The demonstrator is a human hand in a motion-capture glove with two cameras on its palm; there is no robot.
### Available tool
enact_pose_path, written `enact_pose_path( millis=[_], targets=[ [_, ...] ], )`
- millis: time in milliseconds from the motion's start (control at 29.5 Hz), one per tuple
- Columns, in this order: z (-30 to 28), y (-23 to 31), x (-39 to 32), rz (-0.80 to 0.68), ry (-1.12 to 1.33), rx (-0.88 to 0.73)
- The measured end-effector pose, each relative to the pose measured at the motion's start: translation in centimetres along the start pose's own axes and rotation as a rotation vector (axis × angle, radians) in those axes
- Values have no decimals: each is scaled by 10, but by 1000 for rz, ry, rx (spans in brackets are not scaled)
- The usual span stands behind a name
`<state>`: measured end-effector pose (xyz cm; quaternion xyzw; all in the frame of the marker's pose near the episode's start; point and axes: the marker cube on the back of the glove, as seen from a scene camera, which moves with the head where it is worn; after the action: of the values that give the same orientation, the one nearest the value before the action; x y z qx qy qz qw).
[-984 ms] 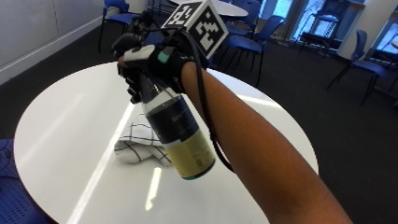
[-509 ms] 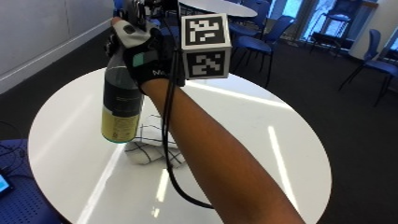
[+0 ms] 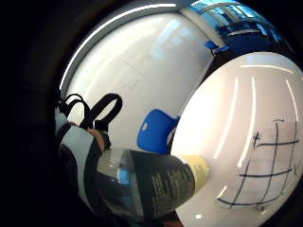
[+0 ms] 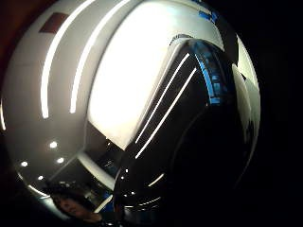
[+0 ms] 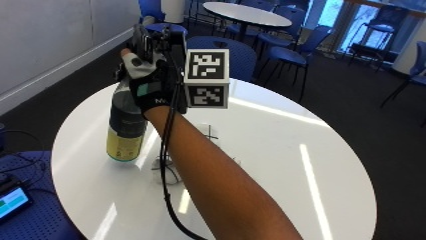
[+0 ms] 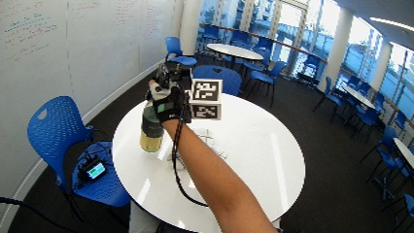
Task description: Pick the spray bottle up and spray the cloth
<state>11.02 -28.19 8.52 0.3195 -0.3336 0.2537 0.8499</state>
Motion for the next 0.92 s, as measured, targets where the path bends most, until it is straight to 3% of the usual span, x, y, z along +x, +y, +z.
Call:
enact_pose_path(
  millis=[373, 916],
  targets=[
    [27, 1, 4, 28, 54, -78],
    [-11, -30, -14, -42, 136, -89]
  ],
)
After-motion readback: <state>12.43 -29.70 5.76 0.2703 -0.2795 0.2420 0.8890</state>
